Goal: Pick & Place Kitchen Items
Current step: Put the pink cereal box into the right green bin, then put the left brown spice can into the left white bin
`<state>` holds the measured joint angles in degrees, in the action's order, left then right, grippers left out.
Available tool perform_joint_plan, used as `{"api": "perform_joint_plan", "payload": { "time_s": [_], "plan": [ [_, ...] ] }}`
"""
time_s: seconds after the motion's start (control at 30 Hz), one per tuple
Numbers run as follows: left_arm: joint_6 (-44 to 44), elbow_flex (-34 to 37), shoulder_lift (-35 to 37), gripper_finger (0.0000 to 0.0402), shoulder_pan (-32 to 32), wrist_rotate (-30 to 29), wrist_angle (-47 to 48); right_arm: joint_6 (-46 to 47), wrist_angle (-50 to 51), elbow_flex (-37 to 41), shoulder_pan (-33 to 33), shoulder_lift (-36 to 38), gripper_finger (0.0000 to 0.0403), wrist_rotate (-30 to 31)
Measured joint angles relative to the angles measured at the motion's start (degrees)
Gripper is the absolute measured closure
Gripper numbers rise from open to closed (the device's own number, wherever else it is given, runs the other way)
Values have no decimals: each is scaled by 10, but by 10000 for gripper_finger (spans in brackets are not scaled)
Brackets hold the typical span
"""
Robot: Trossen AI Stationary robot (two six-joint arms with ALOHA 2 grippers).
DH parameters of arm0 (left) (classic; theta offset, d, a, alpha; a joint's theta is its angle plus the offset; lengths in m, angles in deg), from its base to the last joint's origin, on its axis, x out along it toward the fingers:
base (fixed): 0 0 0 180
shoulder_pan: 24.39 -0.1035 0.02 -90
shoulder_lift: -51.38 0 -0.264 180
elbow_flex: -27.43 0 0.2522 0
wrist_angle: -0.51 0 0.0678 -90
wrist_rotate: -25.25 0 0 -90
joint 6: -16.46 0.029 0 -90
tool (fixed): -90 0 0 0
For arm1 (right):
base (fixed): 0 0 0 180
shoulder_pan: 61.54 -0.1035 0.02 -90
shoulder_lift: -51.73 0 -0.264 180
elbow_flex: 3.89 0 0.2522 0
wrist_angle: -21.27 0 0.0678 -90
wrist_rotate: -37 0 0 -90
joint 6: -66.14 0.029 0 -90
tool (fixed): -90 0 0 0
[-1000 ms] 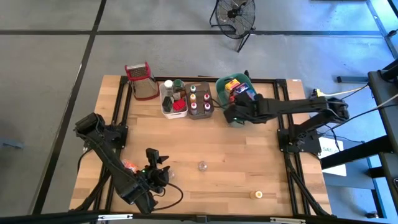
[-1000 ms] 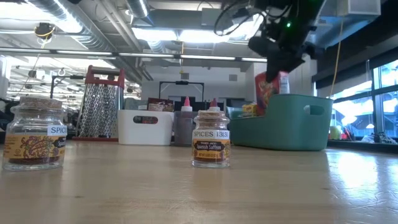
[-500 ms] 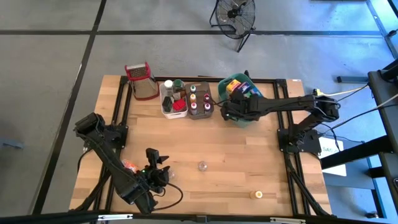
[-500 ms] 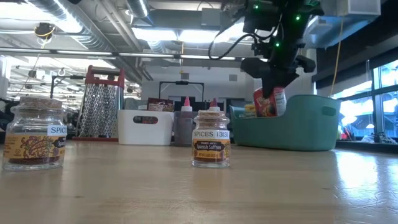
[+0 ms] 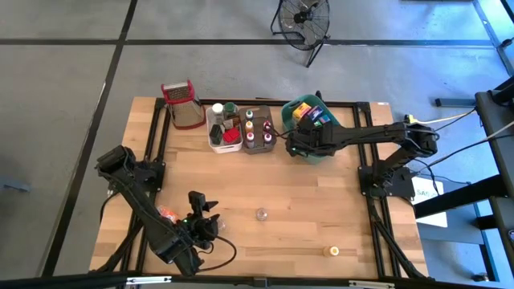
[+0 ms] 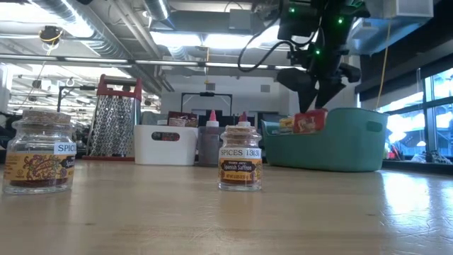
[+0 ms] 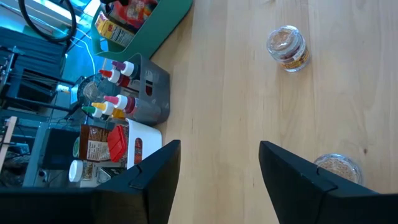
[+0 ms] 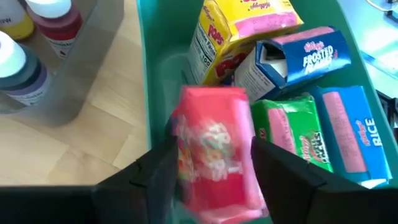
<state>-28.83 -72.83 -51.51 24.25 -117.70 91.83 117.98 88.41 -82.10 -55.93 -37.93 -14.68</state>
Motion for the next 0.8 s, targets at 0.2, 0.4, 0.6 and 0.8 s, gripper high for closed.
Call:
{"api": "perform_joint_plan", "payload": {
  "time_s": [0.2, 0.4, 0.6, 0.8],
  "plan": [
    [0, 0, 0, 188, 0, 0, 0, -1, 7, 0, 0, 0, 168, 0],
    [0, 0, 0, 190, 0, 1, 0, -14, 9, -2, 0, 0, 150, 1],
    [0, 0, 0, 187, 0, 1, 0, -17, 36, -37, -10, 1, 149, -10],
    [0, 0, 0, 190, 0, 1, 0, -18, 105, -98, -34, 1, 149, -11]
  ]
}}
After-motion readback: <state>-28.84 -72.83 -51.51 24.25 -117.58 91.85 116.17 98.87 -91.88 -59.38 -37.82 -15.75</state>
